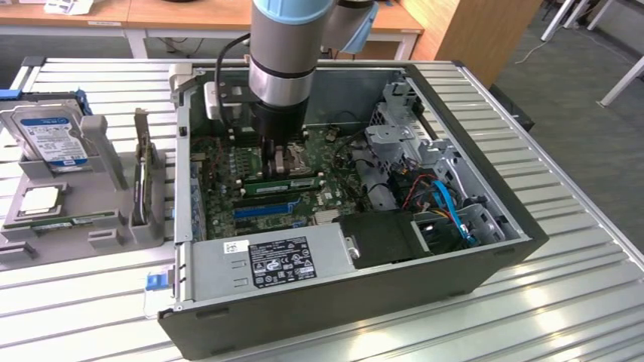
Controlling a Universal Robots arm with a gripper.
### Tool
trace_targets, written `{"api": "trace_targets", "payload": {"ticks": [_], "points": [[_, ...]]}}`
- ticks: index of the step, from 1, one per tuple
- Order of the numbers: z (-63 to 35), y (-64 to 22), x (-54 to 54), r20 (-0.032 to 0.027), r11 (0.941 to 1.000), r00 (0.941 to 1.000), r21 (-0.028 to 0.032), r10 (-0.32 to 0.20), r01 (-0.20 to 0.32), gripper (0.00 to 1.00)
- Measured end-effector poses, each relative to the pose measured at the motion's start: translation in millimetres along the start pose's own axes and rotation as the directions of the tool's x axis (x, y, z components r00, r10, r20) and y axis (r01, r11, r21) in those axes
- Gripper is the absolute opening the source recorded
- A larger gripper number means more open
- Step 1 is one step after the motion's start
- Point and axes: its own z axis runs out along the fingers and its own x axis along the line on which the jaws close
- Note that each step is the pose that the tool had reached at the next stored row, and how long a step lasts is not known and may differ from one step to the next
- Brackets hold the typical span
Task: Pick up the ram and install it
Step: 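Press down the ram until it locks into place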
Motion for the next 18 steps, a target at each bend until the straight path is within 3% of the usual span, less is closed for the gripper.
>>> {"api": "trace_targets", "payload": {"ticks": [18], "points": [[-34.2, 1.0, -3.2, 0.0000, 1.0000, 1.0000, 0.0000, 0.000, 0.000, 0.10]]}}
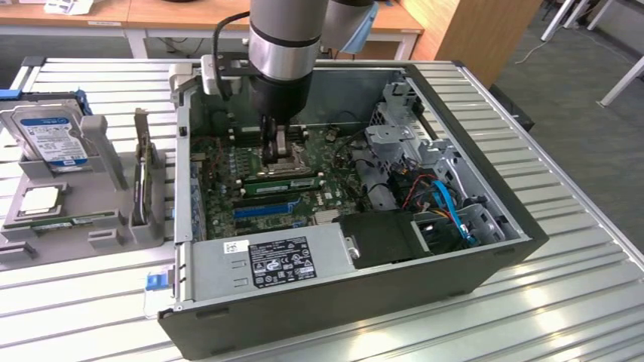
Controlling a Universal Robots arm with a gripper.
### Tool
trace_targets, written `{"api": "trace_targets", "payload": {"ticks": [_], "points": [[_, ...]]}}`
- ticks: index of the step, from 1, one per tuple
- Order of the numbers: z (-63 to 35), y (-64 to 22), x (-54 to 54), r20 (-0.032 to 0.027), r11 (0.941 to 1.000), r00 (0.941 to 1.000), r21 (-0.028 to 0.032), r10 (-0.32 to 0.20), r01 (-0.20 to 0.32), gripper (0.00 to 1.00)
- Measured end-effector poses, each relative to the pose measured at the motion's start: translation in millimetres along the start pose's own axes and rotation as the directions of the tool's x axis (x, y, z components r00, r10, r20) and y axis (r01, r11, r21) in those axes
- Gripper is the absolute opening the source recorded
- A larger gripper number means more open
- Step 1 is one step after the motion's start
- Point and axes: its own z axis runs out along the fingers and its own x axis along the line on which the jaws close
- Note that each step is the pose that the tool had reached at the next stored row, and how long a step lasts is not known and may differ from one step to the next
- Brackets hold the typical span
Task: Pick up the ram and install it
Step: 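Press down the ram until it locks into place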
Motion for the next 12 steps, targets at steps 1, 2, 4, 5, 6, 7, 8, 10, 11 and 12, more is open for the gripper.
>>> {"api": "trace_targets", "payload": {"ticks": [1, 2, 4, 5, 6, 7, 8, 10, 11, 12], "points": [[-2.0, 0.1, -0.2, 0.0000, 1.0000, 1.0000, 0.0000, 0.000, 0.000, 0.10], [-4.0, 0.1, -0.3, -0.0001, 1.0000, 1.0000, -0.0001, 0.000, 0.000, 0.10], [-8.1, 0.3, -0.7, 0.0000, 1.0000, 1.0000, 0.0000, 0.000, 0.000, 0.10], [-9.9, 0.3, -0.9, 0.0000, 1.0000, 1.0000, 0.0000, 0.000, 0.000, 0.10], [-11.6, 0.4, -1.1, 0.0000, 1.0000, 1.0000, 0.0000, 0.000, 0.000, 0.10], [-13.3, 0.4, -1.2, 0.0000, 1.0000, 1.0000, 0.0000, 0.000, 0.000, 0.10], [-14.8, 0.5, -1.4, 0.0001, 1.0000, 1.0000, 0.0000, 0.000, 0.000, 0.10], [-18.2, 0.6, -1.7, 0.0000, 1.0000, 1.0000, 0.0000, 0.000, 0.000, 0.10], [-19.7, 0.6, -1.8, 0.0000, 1.0000, 1.0000, 0.0000, 0.000, 0.000, 0.10], [-21.1, 0.7, -1.9, 0.0000, 1.0000, 1.0000, 0.0000, 0.000, 0.000, 0.10]]}}
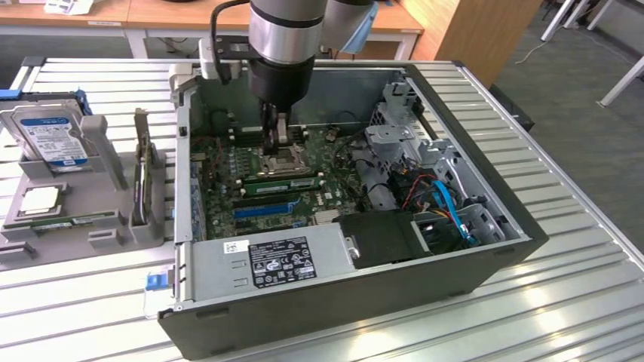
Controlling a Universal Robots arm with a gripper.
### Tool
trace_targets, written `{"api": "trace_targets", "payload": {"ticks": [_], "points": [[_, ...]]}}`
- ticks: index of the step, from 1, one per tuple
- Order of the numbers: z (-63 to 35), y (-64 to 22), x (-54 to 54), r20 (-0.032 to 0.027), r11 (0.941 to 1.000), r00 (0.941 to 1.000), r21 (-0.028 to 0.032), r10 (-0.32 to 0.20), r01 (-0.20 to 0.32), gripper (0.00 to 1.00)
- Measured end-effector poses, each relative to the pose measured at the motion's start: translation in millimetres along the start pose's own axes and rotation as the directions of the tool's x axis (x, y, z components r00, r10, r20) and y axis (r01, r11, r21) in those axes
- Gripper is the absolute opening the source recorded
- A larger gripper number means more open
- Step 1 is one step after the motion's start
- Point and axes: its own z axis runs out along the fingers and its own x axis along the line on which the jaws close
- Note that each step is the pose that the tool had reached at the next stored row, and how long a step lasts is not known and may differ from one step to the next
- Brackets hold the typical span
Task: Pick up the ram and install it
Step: 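Press down the ram until it locks into place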
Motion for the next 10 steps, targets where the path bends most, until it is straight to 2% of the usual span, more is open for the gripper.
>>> {"api": "trace_targets", "payload": {"ticks": [10], "points": [[-10.8, 0.3, -1.0, -0.0001, 1.0000, 1.0000, 0.0000, 0.000, 0.000, 0.10]]}}
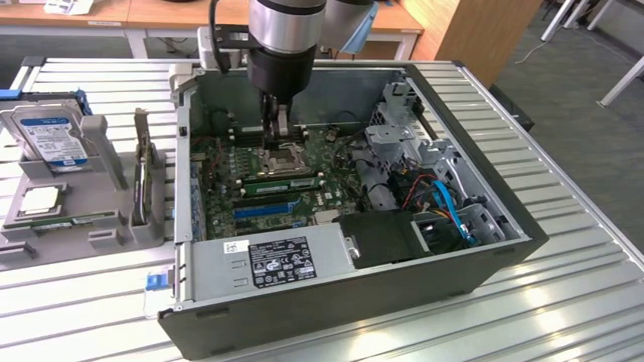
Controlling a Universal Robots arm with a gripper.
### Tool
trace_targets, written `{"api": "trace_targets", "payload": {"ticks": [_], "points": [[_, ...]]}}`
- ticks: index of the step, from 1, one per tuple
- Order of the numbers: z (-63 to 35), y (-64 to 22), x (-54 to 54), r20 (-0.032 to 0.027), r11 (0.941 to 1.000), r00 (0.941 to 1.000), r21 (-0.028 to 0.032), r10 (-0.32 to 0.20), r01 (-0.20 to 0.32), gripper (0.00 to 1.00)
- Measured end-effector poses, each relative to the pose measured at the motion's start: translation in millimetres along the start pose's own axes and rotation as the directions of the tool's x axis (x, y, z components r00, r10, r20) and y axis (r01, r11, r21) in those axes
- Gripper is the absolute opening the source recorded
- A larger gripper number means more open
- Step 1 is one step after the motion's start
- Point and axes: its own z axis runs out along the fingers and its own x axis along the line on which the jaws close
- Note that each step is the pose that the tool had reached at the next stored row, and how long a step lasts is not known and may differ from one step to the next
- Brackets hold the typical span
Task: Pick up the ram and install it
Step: 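Press down the ram until it locks into place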
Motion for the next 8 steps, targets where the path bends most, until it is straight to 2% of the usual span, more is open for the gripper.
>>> {"api": "trace_targets", "payload": {"ticks": [8], "points": [[-2.0, 0.0, -0.2, 0.0000, 1.0000, 1.0000, -0.0001, 0.000, 0.000, 0.10]]}}
